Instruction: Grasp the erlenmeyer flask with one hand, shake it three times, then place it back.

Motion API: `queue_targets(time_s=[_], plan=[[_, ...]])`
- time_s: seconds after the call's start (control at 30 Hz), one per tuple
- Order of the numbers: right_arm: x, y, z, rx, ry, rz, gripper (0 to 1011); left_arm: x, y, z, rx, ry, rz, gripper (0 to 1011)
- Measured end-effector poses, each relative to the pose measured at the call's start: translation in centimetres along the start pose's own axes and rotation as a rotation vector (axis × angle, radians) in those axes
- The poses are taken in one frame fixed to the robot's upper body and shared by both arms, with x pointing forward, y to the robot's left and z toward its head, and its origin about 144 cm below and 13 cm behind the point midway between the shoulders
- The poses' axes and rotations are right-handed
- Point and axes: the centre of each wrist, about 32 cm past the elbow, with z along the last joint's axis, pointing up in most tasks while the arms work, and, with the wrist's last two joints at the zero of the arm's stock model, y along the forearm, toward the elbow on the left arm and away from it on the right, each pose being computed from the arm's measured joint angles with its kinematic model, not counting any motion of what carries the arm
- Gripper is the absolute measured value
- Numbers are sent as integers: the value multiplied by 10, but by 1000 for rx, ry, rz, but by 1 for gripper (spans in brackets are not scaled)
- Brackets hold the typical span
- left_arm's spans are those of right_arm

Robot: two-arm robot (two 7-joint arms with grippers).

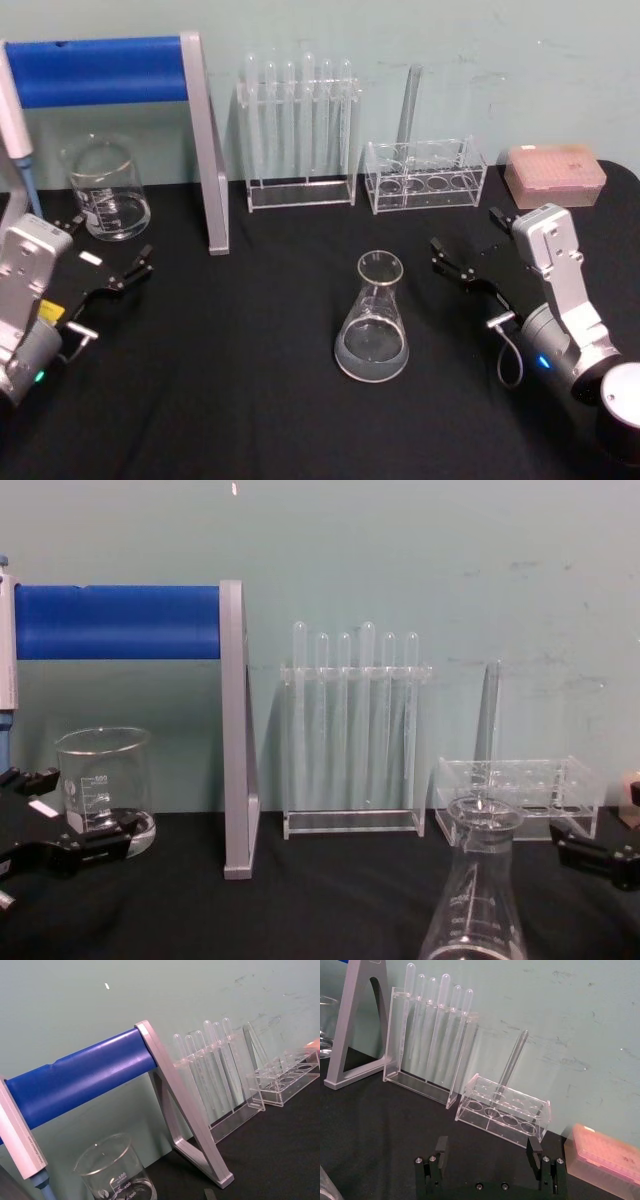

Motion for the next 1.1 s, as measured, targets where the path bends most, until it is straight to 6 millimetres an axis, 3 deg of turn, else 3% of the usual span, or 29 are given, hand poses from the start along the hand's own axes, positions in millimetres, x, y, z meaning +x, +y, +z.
queue_targets(time_s=[1.1], plan=[[0,0,0,0,0,0,1000,0,0,0,0,0,0,1001]])
